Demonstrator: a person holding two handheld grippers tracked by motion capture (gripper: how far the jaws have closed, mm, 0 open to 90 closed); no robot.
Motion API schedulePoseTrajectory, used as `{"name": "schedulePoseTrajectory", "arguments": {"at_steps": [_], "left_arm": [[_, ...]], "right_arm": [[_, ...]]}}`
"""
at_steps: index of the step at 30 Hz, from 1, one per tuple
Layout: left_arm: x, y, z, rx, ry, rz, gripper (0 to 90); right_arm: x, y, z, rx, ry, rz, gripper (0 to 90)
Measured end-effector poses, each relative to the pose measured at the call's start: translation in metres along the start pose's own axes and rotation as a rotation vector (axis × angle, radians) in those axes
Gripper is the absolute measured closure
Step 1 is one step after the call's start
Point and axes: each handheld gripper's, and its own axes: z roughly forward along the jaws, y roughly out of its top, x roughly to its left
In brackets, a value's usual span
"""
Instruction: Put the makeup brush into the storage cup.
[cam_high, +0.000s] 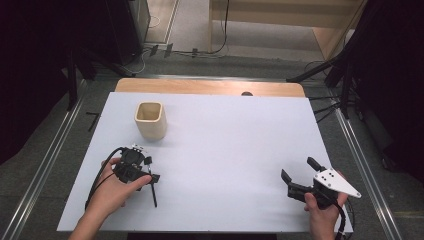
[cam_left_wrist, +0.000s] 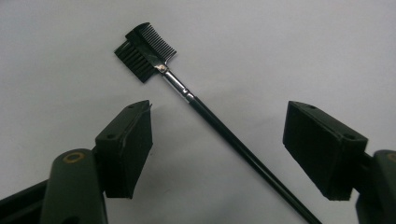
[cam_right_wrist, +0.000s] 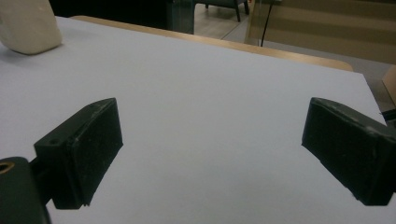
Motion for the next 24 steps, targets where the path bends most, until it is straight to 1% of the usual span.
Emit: {"name": "schedulePoseTrajectory", "arguments": {"at_steps": [2, 3, 4, 5, 6, 7, 8, 10, 11, 13, 14, 15, 16, 17, 18, 19, 20, 23, 24], "left_arm": [[0.0, 0.0, 0.001, 0.005, 0.0, 0.002, 29.1], [-0.001, 0.001, 0.001, 0.022, 0.001, -0.003, 29.1], [-0.001, 0.002, 0.001, 0.042, -0.004, -0.019, 30.4], [-0.001, 0.003, 0.001, 0.069, -0.017, -0.039, 33.0], [-0.001, 0.004, 0.002, 0.087, -0.026, -0.047, 36.2], [-0.003, 0.006, 0.002, 0.096, -0.003, -0.044, 37.5], [-0.003, 0.006, 0.002, 0.096, -0.003, -0.044, 39.6], [-0.006, 0.007, 0.003, 0.107, 0.027, -0.042, 41.3], [-0.007, 0.008, 0.003, 0.116, 0.047, -0.033, 49.1], [-0.008, 0.009, 0.004, 0.12, 0.084, -0.029, 56.4], [-0.009, 0.009, 0.004, 0.122, 0.104, -0.023, 56.4], [-0.009, 0.009, 0.004, 0.127, 0.126, -0.013, 61.3], [-0.008, 0.009, 0.004, 0.124, 0.132, -0.011, 67.5], [-0.006, 0.009, 0.003, 0.125, 0.131, -0.013, 74.4], [-0.004, 0.009, 0.003, 0.121, 0.129, -0.019, 78.6], [0.002, 0.009, 0.002, 0.122, 0.117, -0.031, 82.8], [0.004, 0.009, 0.002, 0.126, 0.101, -0.041, 86.2], [0.007, 0.01, 0.002, 0.134, 0.084, -0.041, 86.6], [0.006, 0.01, 0.002, 0.137, 0.087, -0.039, 86.7]], "right_arm": [[0.0, 0.0, 0.0, 0.0, 0.0, 0.001, 5.8], [0.0, 0.0, 0.0, -0.001, 0.0, 0.002, 5.9], [0.0, 0.0, 0.0, 0.0, 0.0, 0.003, 5.9], [0.0, 0.0, 0.0, 0.002, -0.001, 0.002, 6.0], [0.0, 0.0, 0.0, 0.002, -0.002, 0.002, 6.1], [0.0, 0.0, 0.0, 0.003, -0.002, 0.003, 6.1], [0.0, 0.0, 0.0, 0.003, -0.002, 0.003, 6.1], [0.0, 0.0, 0.0, 0.005, -0.002, 0.004, 6.2], [0.0, 0.0, 0.001, 0.005, -0.002, 0.003, 6.3], [0.0, -0.001, 0.001, 0.007, -0.003, 0.003, 6.5], [0.0, -0.001, 0.001, 0.007, -0.003, 0.003, 6.5], [0.0, -0.001, 0.001, 0.009, -0.004, 0.006, 6.6], [0.0, -0.001, 0.001, 0.009, -0.004, 0.005, 6.6], [0.0, -0.001, 0.002, 0.01, -0.006, 0.005, 6.7], [0.0, -0.001, 0.002, 0.011, -0.005, 0.006, 6.7], [0.0, -0.001, 0.001, 0.012, -0.005, 0.007, 6.8], [0.0, -0.001, 0.002, 0.012, -0.005, 0.006, 6.8], [0.0, -0.001, 0.002, 0.012, -0.008, 0.006, 7.0], [0.0, -0.001, 0.002, 0.013, -0.008, 0.009, 7.0]]}}
